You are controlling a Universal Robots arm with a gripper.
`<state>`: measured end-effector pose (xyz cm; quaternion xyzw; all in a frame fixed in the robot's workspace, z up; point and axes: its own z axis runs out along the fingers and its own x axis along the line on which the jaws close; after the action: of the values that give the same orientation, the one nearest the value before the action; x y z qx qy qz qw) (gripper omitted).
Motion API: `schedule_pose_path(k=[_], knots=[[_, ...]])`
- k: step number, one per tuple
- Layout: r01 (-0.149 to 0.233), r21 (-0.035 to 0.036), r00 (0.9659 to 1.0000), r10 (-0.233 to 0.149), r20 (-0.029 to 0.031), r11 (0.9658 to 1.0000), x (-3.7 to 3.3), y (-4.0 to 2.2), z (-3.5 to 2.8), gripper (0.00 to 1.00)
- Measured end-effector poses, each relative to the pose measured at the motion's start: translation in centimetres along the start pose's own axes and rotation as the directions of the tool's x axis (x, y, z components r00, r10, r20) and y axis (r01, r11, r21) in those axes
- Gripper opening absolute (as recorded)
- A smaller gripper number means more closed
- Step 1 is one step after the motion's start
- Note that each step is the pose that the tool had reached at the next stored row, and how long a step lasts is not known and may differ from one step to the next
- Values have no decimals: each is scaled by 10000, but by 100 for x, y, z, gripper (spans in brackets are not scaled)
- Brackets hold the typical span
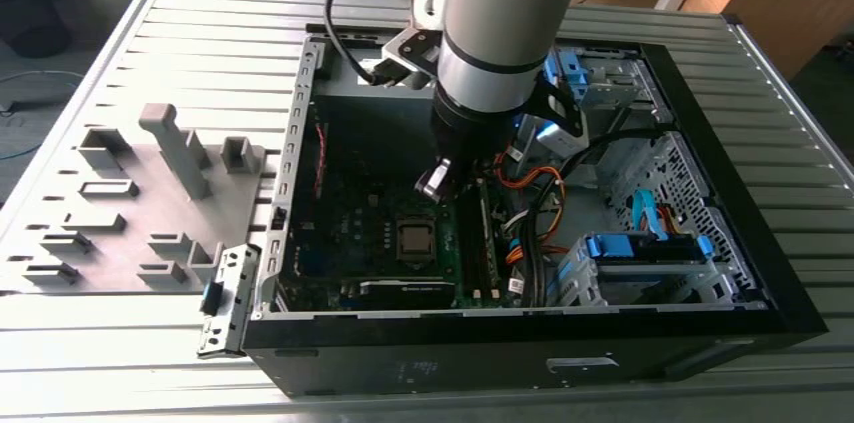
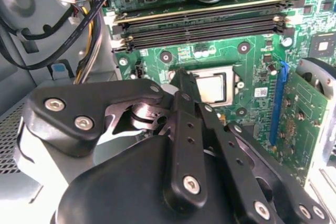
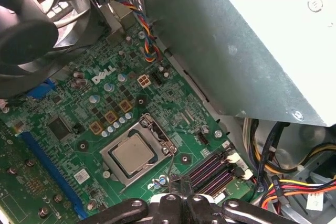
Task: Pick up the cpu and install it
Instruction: 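Install the first cpu locking lever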
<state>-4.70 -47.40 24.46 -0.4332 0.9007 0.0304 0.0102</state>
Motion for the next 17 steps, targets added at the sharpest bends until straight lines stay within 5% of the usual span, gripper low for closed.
schedule_pose_path(k=[8, 17], knots=[[7, 36, 10000, -7, -44, 10000, 7, 7, 18, 11], [147, 239, 9994, -139, -316, 9996, 15, 14, 53, 11]])
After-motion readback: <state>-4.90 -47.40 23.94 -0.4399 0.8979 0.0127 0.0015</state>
